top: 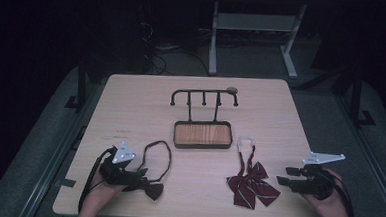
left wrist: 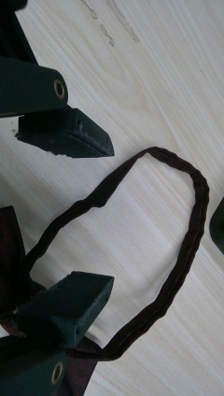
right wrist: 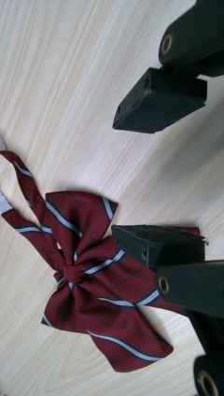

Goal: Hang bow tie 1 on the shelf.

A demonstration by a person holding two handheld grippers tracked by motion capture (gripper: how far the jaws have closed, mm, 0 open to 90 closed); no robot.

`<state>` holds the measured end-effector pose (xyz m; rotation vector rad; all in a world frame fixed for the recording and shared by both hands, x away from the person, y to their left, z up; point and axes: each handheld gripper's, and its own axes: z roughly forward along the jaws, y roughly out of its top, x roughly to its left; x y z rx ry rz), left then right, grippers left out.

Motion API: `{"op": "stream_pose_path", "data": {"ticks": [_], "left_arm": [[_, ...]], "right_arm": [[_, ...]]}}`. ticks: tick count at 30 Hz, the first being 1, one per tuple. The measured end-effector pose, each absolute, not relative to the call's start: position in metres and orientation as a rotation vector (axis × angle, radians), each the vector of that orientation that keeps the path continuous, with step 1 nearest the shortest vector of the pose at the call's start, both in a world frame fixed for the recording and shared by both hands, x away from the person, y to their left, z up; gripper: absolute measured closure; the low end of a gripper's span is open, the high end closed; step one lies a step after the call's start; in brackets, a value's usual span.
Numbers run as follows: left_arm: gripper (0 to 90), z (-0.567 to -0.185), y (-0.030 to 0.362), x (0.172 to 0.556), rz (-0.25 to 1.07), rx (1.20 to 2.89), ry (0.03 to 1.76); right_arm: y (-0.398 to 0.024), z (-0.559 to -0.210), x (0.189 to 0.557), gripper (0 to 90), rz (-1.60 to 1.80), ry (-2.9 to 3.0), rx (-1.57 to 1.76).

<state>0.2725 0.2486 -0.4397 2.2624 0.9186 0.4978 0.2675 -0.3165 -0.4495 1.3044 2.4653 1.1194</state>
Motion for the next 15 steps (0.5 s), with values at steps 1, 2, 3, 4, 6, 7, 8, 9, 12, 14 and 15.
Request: {"op": "stream_pose_path", "data": {"ticks": [1,2,3,4,6,7,8,9,12,14,15], "left_arm": [[32.1,-0.440,0.249,0.272,0.498,2.262,0.919],[32.1,-0.440,0.248,0.272,0.496,2.263,0.920],[32.1,-0.440,0.248,0.272,0.496,2.263,0.921],[32.1,-0.440,0.249,0.272,0.500,2.265,0.919],[32.0,-0.439,0.249,0.271,0.505,2.260,0.916],[31.9,-0.438,0.250,0.271,0.505,2.260,0.916],[31.9,-0.438,0.250,0.271,0.505,2.256,0.917],[31.9,-0.438,0.250,0.270,0.504,2.255,0.919],[31.6,-0.439,0.249,0.270,0.505,2.263,0.908],[31.5,-0.438,0.250,0.270,0.508,2.264,0.905],[31.4,-0.438,0.250,0.270,0.507,2.261,0.905]], "right_arm": [[-0.316,-0.450,0.268,41.7,1.119,2.465,1.304],[-0.316,-0.449,0.267,41.5,1.129,2.463,1.304],[-0.316,-0.449,0.267,41.5,1.129,2.463,1.304],[-0.316,-0.448,0.267,41.5,1.128,2.464,1.302],[-0.315,-0.448,0.267,41.5,1.126,2.463,1.290],[-0.314,-0.447,0.267,41.4,1.128,2.465,1.293],[-0.312,-0.447,0.267,41.2,1.136,2.467,1.291],[-0.312,-0.447,0.267,41.2,1.136,2.467,1.291],[-0.308,-0.445,0.268,40.5,1.137,2.479,1.287],[-0.305,-0.443,0.269,40.4,1.131,2.480,1.290],[-0.304,-0.441,0.270,40.2,1.137,2.485,1.285]]}}
